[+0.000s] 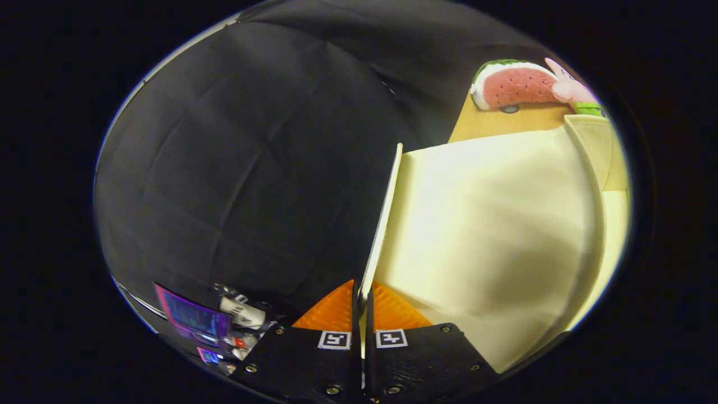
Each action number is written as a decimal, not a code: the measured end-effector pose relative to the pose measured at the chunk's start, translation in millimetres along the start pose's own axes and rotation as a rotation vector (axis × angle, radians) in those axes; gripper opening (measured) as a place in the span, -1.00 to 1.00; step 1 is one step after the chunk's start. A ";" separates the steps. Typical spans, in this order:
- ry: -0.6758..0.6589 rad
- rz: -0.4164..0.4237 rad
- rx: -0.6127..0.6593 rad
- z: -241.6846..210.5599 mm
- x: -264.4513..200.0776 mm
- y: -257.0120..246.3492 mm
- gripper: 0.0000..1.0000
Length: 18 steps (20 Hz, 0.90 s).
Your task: Open the storage box then place both shoes into the box .Put the left shoe in first, then the right shoe, with the right side of both shoes facing outward in a uniform manner.
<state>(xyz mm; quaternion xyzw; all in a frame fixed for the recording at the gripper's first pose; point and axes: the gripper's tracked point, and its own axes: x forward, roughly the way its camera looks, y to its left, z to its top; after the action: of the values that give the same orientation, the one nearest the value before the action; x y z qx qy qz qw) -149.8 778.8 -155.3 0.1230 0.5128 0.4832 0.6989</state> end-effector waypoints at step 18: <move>-0.201 -0.108 -0.353 40.8 -93.1 12.8 -0.43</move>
<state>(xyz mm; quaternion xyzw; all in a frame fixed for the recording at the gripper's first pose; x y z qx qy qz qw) -123.5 723.9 -73.0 0.0185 0.3538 0.5129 0.7819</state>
